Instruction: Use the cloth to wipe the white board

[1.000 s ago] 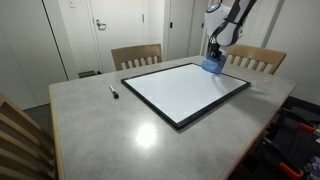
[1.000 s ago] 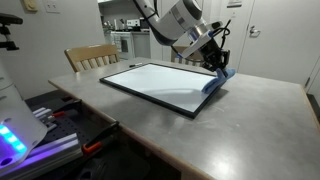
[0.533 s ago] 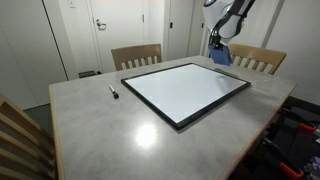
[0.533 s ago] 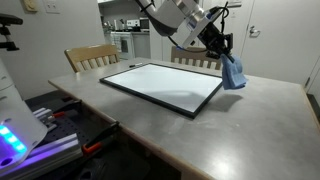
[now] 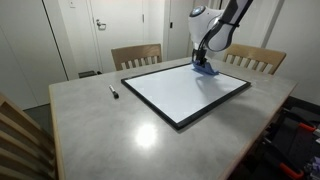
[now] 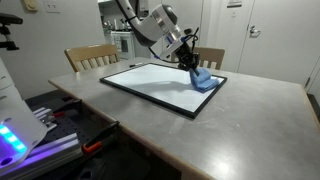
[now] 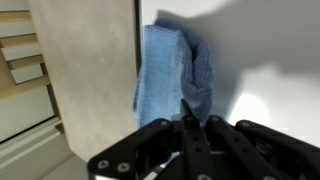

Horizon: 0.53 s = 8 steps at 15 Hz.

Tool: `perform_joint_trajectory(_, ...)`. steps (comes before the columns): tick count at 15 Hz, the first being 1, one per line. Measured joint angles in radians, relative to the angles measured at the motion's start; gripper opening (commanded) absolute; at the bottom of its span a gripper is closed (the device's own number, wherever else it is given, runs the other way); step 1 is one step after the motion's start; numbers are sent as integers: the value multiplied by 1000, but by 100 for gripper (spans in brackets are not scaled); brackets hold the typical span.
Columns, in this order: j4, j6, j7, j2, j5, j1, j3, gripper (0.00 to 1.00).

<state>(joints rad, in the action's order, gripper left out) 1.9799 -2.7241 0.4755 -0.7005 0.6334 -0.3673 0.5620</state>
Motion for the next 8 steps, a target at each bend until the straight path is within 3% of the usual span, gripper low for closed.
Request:
perform_joint_trajectory(3,27,-47,5,-8,-11,47,-72,1)
perform_joint_trajectory(8,99,-74,-10,54,-52,100,-109,1)
